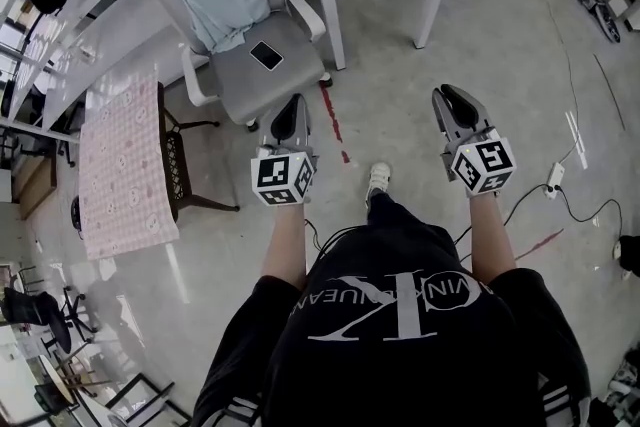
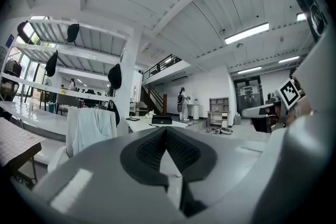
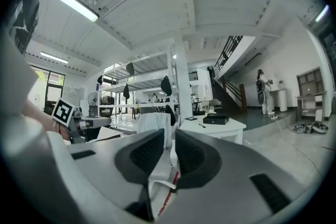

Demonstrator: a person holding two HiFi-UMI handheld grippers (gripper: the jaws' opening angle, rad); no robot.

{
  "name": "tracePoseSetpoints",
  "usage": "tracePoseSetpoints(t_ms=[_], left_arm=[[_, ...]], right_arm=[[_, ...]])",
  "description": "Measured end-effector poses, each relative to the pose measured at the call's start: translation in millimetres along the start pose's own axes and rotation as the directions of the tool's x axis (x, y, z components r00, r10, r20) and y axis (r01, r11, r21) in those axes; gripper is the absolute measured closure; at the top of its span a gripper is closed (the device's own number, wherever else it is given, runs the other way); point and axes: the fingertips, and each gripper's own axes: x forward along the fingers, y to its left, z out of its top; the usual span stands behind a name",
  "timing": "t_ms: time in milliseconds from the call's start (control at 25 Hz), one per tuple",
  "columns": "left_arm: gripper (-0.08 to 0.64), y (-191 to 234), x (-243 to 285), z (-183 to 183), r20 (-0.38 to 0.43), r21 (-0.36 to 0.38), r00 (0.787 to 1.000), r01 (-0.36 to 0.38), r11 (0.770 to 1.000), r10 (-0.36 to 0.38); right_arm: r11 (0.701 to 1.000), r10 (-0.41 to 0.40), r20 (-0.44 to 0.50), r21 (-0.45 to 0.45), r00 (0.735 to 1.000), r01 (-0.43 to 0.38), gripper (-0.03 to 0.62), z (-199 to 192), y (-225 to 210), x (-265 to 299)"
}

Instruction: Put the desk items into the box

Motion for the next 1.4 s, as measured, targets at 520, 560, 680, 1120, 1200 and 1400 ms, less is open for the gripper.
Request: tracePoseSetpoints(t_ms=[520, 560, 680, 1120, 1200, 1400], left_arm=[[0.549, 34.2, 94.6, 5.7, -0.043, -0.009, 0.999, -0.025, 1.000, 0.024], [0.549, 36.7, 101.8, 5.7, -0.046, -0.007, 0.999, -0.024, 1.000, 0.024], [0.549, 42.6, 123.6, 5.1, -0.056, -0.002, 0.998, -0.019, 1.000, 0.019], [0.549, 62.9, 207.7, 16.7, -0.012, 0.001, 1.000, -0.002, 1.000, 0.002], [0.549, 63.7, 216.0, 18.1, -0.006, -0.005, 1.000, -0.002, 1.000, 0.002], [0.549, 69.2, 227.6, 17.2, -0.015, -0.013, 1.000, -0.001, 1.000, 0.000]], right_arm=[[0.998, 0.063, -0.023, 0.031, 0.998, -0.062, 0.511, 6.3, -54.3, 94.0], [0.998, 0.061, -0.024, 0.036, 0.998, -0.060, 0.511, 5.8, -59.7, 99.9], [0.997, 0.046, -0.025, 0.058, 0.999, -0.045, 0.511, 3.2, -77.2, 116.1], [0.997, 0.062, -0.008, 0.055, 0.998, -0.062, 0.511, 8.6, -120.9, 178.3], [0.996, 0.070, -0.011, 0.049, 0.997, -0.069, 0.511, 10.6, -124.2, 185.7], [0.996, 0.069, -0.009, 0.059, 0.998, -0.068, 0.511, 10.5, -132.5, 198.1]])
